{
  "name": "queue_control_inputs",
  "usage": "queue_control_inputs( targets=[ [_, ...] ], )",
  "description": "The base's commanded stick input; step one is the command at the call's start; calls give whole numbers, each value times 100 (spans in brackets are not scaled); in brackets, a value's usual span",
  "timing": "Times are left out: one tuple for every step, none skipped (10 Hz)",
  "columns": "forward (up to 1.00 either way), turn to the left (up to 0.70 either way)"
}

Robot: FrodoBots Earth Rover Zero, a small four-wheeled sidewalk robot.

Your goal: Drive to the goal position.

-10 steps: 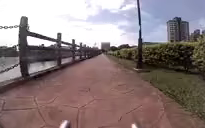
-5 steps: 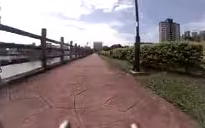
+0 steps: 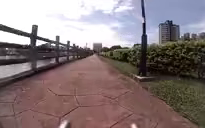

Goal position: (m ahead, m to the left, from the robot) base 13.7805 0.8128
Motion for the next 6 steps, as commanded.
queue_control_inputs(
  targets=[
    [100,0],
    [100,0],
    [100,0],
    [100,0],
    [100,0],
    [100,0]
  ],
)
